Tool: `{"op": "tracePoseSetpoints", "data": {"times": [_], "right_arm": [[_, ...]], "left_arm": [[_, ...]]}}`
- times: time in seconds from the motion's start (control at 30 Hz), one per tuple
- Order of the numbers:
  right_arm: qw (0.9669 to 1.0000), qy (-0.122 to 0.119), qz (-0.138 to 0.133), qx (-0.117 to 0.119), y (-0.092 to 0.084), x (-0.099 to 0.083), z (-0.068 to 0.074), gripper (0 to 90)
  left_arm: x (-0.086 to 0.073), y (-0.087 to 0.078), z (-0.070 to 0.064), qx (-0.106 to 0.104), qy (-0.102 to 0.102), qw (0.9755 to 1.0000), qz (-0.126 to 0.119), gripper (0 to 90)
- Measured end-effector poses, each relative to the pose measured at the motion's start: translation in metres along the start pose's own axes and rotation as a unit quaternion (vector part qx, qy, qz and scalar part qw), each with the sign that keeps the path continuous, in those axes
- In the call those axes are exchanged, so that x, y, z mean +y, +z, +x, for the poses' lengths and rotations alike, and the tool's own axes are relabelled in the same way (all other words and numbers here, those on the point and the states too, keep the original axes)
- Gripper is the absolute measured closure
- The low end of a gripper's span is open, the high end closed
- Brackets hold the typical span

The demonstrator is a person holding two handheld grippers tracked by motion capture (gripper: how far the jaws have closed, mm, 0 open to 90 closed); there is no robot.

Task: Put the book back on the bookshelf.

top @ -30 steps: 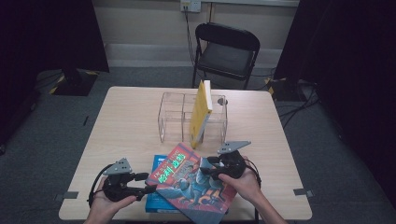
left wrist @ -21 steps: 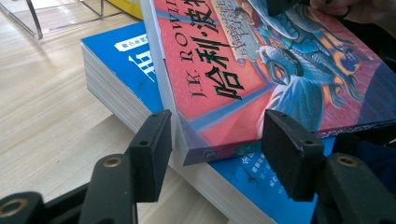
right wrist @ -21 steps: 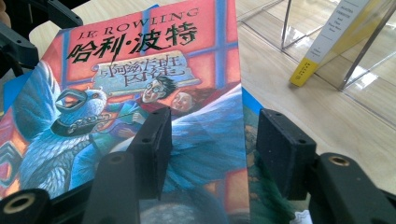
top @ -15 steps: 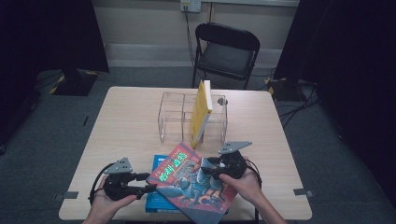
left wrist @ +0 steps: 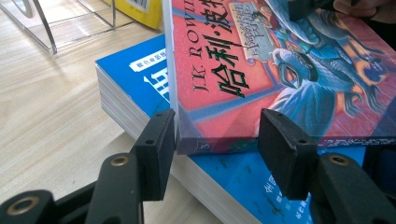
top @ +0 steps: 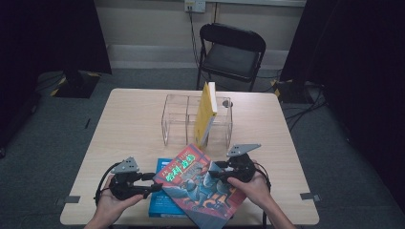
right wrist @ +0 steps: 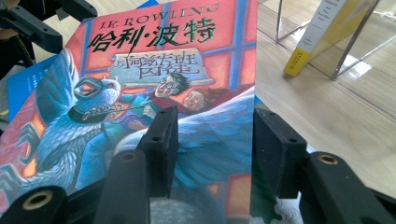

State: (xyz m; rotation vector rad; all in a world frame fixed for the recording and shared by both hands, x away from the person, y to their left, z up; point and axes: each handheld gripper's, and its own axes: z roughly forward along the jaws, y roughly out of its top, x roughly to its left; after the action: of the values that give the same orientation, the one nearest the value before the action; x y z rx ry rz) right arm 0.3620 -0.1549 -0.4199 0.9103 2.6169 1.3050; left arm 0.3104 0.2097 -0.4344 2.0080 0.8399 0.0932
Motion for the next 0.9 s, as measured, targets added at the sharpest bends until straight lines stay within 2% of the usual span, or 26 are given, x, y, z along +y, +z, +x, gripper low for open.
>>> {"op": "tracePoseSetpoints", "data": {"times": [0.23, 0.57, 0.9], "right_arm": [[0.9999, 0.008, -0.008, -0.005, -0.003, -0.004, 0.000, 51.8], [0.9996, 0.022, -0.015, -0.004, -0.008, -0.011, -0.002, 51.6], [0.9989, 0.032, -0.027, -0.021, -0.013, -0.019, 0.003, 51.3]], "left_arm": [[0.005, 0.003, 0.001, 0.011, 0.004, 0.9999, 0.002, 47.3], [0.010, 0.008, 0.004, 0.010, -0.001, 0.9999, 0.006, 47.2], [0.017, 0.013, 0.005, 0.022, 0.002, 0.9997, 0.007, 48.3]]}}
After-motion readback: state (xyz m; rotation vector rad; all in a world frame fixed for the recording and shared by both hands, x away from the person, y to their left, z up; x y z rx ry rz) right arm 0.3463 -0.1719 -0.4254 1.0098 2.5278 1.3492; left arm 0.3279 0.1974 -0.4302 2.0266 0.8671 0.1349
